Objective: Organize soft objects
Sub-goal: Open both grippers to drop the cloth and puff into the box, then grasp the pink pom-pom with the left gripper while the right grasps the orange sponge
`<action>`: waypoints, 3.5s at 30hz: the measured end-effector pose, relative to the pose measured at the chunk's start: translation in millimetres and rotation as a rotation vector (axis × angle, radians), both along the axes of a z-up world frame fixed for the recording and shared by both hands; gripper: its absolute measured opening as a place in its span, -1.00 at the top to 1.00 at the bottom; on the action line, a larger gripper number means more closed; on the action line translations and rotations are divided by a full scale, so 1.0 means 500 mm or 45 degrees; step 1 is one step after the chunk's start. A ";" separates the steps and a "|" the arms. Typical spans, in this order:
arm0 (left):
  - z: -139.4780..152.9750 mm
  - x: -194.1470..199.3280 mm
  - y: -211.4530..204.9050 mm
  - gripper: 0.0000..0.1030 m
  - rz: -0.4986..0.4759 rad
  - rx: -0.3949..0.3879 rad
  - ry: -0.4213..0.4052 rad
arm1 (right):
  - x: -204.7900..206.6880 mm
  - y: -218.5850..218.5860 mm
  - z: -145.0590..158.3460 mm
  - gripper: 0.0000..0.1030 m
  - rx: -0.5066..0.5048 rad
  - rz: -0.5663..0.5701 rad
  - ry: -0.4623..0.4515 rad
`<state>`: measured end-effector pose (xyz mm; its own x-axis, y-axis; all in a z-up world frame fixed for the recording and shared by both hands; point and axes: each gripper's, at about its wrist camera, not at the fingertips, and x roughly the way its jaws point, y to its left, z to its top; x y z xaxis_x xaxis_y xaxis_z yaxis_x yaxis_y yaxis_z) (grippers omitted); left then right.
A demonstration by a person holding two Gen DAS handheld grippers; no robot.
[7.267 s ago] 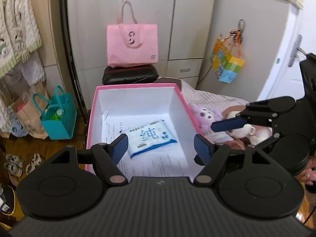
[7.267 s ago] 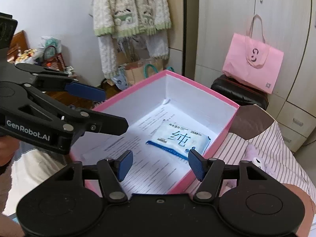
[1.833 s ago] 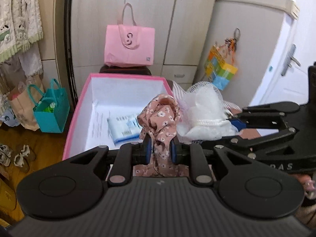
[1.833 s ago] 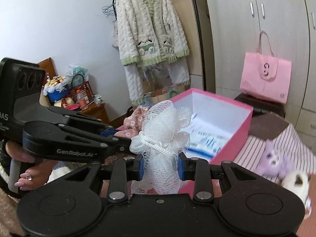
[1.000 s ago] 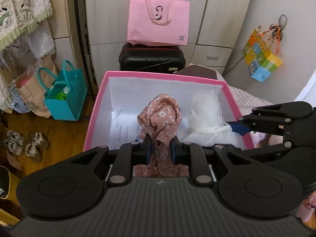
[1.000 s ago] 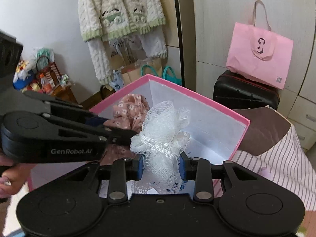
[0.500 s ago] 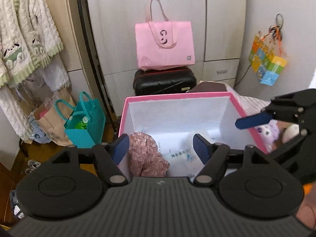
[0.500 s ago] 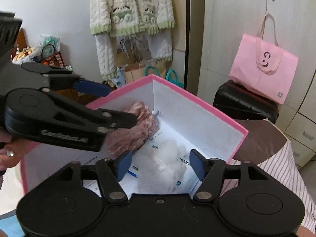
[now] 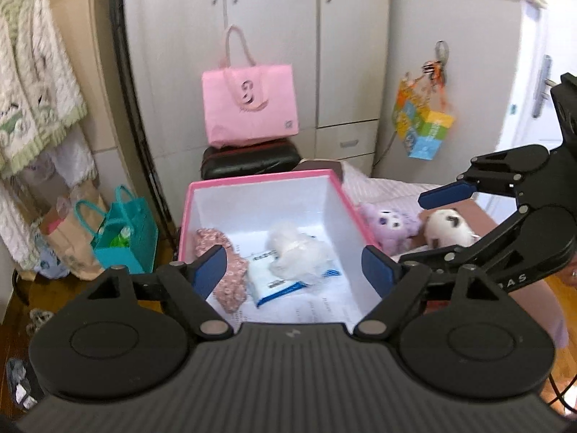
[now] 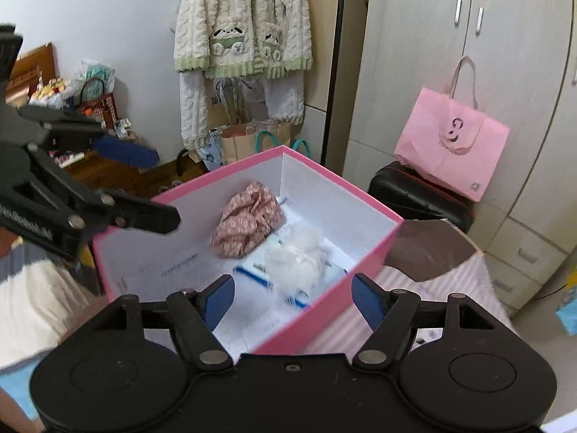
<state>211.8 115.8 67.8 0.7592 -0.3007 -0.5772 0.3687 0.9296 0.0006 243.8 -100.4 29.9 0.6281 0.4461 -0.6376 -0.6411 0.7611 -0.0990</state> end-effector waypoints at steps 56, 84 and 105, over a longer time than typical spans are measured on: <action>-0.305 0.066 -0.425 -0.45 -0.069 0.009 0.237 | -0.096 -0.280 -0.338 -0.23 0.254 -0.256 0.015; -0.297 -0.028 -0.347 0.21 0.042 -0.271 0.181 | -0.167 -0.252 -0.346 0.14 0.267 -0.409 -0.093; -0.314 -0.035 -0.350 -0.03 0.083 -0.212 0.135 | -0.189 -0.281 -0.352 0.14 0.270 -0.483 -0.114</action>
<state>194.2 -58.9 -89.0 0.7179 -0.3505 -0.6015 0.2972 0.9356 -0.1905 149.5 -241.0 -146.2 0.8211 0.2888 -0.4924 -0.3088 0.9502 0.0424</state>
